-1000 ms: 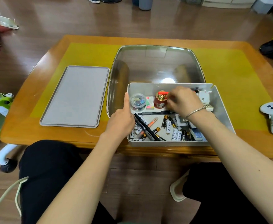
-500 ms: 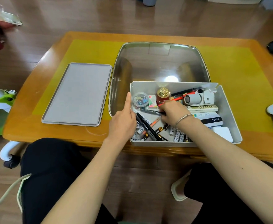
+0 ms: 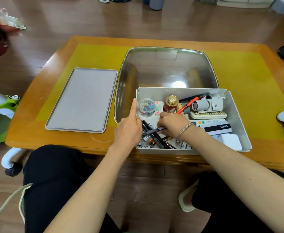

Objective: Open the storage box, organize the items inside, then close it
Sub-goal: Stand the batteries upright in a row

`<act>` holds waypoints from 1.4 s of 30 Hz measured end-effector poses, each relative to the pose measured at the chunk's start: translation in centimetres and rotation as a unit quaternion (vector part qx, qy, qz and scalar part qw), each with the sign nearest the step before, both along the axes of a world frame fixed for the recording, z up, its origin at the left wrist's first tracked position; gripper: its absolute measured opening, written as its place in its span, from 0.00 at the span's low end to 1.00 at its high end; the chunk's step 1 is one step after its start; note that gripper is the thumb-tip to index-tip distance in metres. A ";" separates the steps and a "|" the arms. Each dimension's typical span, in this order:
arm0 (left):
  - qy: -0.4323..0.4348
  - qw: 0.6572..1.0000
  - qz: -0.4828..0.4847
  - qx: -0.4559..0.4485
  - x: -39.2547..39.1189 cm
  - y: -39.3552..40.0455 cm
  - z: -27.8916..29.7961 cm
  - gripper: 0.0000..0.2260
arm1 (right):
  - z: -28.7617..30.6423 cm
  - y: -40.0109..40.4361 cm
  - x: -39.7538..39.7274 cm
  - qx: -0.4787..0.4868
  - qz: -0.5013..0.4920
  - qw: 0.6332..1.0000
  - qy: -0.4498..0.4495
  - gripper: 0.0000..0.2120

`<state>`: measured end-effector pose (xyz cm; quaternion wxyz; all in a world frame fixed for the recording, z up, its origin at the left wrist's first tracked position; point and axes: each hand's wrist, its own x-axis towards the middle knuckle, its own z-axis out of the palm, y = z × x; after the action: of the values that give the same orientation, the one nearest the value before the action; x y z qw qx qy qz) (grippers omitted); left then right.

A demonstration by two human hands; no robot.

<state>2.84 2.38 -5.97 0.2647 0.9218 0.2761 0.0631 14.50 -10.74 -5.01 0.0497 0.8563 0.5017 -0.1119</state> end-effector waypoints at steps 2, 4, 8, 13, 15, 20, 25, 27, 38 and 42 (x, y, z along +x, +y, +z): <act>-0.001 1.000 -0.001 -0.003 0.0 0.0 0.0 0.26 | 0.5 -0.4 0.3 0.008 0.006 1.000 -0.013 0.09; 0.000 1.000 0.001 -0.005 0.0 0.0 0.0 0.26 | 1.2 -1.2 0.8 0.037 -0.006 0.999 -0.012 0.08; 0.000 1.000 0.005 0.000 -0.1 0.1 -0.1 0.26 | 3.3 -3.4 1.8 0.151 -0.029 0.988 -0.006 0.10; 0.000 1.000 0.008 0.006 0.0 0.0 -0.1 0.26 | 5.7 -5.8 3.5 0.280 -0.108 0.951 -0.071 0.08; -0.001 1.000 0.009 0.007 0.0 0.0 -0.1 0.27 | 6.0 -7.2 4.5 0.288 -0.160 0.939 -0.102 0.09; 0.005 1.000 0.008 0.008 -0.1 0.0 0.1 0.27 | 5.8 -10.3 6.5 0.242 -0.300 0.911 -0.146 0.09; 0.009 1.000 0.011 0.010 0.0 -0.2 0.2 0.27 | 5.3 -11.0 7.7 0.221 -0.326 0.914 -0.091 0.12; 0.011 1.000 0.012 0.010 0.0 -0.1 0.2 0.27 | 4.9 -10.4 7.8 0.221 -0.320 0.917 -0.087 0.13; 0.006 1.000 0.012 0.018 -0.1 -0.2 0.3 0.27 | 4.5 -8.8 7.9 0.211 -0.361 0.903 -0.100 0.18; -0.001 1.000 0.013 0.016 0.0 -0.3 0.2 0.27 | 4.6 -8.6 6.7 0.233 -0.305 0.919 -0.091 0.18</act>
<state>2.81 2.10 -5.81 0.2496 0.9220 0.2871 0.0719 21.23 -19.35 -0.40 -0.1423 0.9618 0.2210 0.0771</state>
